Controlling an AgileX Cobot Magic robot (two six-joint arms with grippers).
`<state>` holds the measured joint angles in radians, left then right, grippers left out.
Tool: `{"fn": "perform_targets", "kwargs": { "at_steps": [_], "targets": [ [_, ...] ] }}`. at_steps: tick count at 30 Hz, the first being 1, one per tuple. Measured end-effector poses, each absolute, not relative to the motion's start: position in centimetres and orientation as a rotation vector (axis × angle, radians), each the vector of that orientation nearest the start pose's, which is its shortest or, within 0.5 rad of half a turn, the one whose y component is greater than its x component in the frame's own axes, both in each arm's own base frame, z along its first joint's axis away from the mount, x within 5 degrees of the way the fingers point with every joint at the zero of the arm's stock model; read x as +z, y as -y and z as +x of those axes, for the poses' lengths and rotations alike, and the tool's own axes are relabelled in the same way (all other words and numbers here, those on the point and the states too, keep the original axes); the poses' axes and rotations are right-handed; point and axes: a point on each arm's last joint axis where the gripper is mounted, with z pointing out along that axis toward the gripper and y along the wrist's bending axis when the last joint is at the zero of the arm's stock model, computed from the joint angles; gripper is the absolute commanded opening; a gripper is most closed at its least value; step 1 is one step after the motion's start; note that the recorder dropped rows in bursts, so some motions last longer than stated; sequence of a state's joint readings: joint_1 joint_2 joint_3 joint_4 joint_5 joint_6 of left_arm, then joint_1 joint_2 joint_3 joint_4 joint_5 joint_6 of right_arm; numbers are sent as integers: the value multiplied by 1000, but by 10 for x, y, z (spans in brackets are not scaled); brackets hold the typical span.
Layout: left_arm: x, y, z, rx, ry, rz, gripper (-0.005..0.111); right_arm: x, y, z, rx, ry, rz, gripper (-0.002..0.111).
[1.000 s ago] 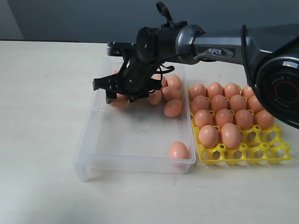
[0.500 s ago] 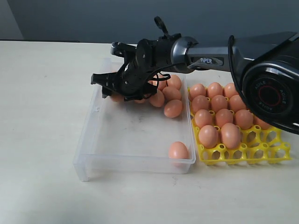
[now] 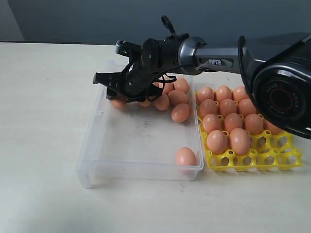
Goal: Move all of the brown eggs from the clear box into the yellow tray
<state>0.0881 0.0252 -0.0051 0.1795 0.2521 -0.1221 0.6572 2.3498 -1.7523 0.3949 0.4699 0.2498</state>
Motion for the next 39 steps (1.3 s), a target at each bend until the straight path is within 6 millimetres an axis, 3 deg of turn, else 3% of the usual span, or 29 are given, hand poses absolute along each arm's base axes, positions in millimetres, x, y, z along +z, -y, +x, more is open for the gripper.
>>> {"fn": "perform_targets", "kwargs": {
  "at_steps": [5,11,16,21,22,24,29,32,39],
  "targets": [
    [191,-9,56,141,-1753,-64,12,132,-319,390,642,-2659,-218,8],
    [191,-9,56,141,-1753,-64,12,178,-307,384,541,-2585,-320,8],
    [191,-9,56,141,-1753,-64,12,202,-285,366,509,-2495,-284,8],
    [191,-9,56,141,-1753,-64,12,217,-245,316,611,-2308,-199,8],
    [191,-9,56,141,-1753,-64,12,224,-227,296,654,-2238,-161,8],
    [191,-9,56,141,-1753,-64,12,229,-207,279,682,-2174,-119,8],
    [191,-9,56,141,-1753,-64,12,233,-136,238,644,-2024,37,8],
    [191,-9,56,141,-1753,-64,12,226,-95,216,534,-1989,133,-1],
    [191,-9,56,141,-1753,-64,12,184,-64,180,421,-2034,251,-1]
  ]
}}
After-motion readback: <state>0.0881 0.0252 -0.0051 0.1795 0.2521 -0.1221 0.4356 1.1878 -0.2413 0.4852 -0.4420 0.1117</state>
